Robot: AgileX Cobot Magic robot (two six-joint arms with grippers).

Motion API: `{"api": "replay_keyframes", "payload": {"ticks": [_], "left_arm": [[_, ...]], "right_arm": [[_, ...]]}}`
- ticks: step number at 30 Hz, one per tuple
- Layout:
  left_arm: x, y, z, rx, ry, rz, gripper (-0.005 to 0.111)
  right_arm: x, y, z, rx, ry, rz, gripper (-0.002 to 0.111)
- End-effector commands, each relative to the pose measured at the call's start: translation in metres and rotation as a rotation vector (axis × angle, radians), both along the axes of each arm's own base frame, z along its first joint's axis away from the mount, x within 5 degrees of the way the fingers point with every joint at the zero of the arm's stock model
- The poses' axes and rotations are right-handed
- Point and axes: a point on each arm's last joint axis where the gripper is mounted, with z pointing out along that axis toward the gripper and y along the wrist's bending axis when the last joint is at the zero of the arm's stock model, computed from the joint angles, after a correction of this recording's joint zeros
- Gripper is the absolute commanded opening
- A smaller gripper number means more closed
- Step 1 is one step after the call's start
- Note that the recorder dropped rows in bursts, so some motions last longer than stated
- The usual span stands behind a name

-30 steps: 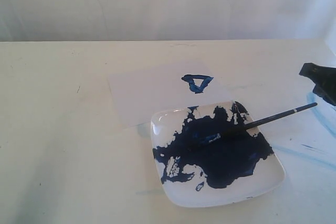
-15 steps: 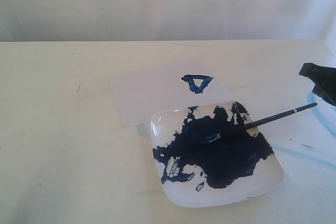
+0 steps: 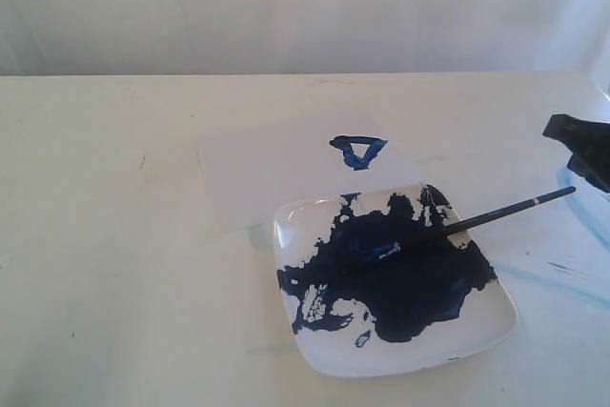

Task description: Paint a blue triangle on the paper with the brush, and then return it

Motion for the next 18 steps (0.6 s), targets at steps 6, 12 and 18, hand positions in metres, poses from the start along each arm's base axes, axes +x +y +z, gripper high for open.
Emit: {"api": "replay_keyframes", "payload": {"ticks": [6, 12, 18], "left_arm": [[-0.0004, 0.0021, -0.0005, 0.003, 0.004, 0.04, 0.0], [0.0, 0.0021, 0.0005, 0.003, -0.008, 0.039, 0.0], [0.0, 0.0021, 0.0005, 0.003, -0.008, 0.039, 0.0]], "right_arm": [[-0.0014, -0.001, 0.0006, 0.0, -0.002, -0.005, 0.0], [-0.0014, -0.001, 0.0006, 0.0, -0.002, -0.005, 0.0], [-0.0014, -0.001, 0.0006, 0.0, -0.002, -0.005, 0.0]]}}
